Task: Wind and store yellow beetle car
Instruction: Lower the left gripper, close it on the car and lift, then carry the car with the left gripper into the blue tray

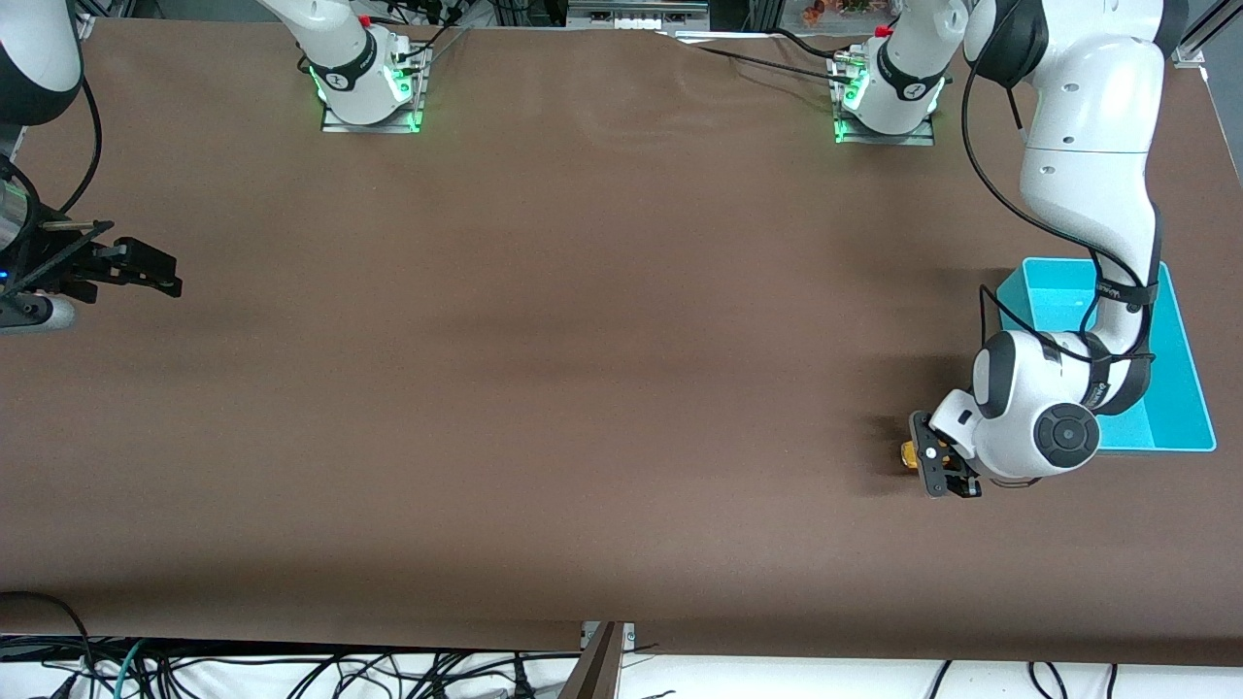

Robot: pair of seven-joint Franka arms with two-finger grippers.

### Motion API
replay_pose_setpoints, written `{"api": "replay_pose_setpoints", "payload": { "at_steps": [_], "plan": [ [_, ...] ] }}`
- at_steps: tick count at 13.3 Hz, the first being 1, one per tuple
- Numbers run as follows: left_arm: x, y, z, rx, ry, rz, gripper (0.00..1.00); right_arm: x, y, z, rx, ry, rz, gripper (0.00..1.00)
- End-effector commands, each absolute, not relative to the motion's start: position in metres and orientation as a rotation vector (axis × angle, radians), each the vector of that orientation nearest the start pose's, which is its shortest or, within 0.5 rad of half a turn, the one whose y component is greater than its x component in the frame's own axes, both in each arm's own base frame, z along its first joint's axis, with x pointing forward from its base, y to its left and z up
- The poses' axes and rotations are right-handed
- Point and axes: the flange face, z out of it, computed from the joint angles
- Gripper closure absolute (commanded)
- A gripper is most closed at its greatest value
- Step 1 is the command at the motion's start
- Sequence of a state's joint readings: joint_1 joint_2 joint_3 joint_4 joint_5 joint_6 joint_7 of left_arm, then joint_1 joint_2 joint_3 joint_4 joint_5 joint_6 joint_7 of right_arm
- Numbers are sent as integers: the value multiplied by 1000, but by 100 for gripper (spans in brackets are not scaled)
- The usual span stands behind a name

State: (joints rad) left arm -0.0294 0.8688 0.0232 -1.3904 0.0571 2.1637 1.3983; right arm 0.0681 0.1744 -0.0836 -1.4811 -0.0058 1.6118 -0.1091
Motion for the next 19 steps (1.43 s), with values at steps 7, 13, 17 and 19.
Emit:
{"api": "replay_pose_setpoints", "payload": {
  "at_steps": [7,13,17,19],
  "plan": [
    [716,-14,298,-2334,2115,244,91,607,-5,573,-3172,-130,53,0],
    [681,87,357,-2310,2272,431,90,609,-5,572,-3172,-133,44,0],
    [658,175,350,-2243,2329,549,91,609,-5,574,-3172,-133,39,0],
    [637,222,327,-2287,2302,577,91,609,-6,574,-3173,-130,36,0]
  ]
}}
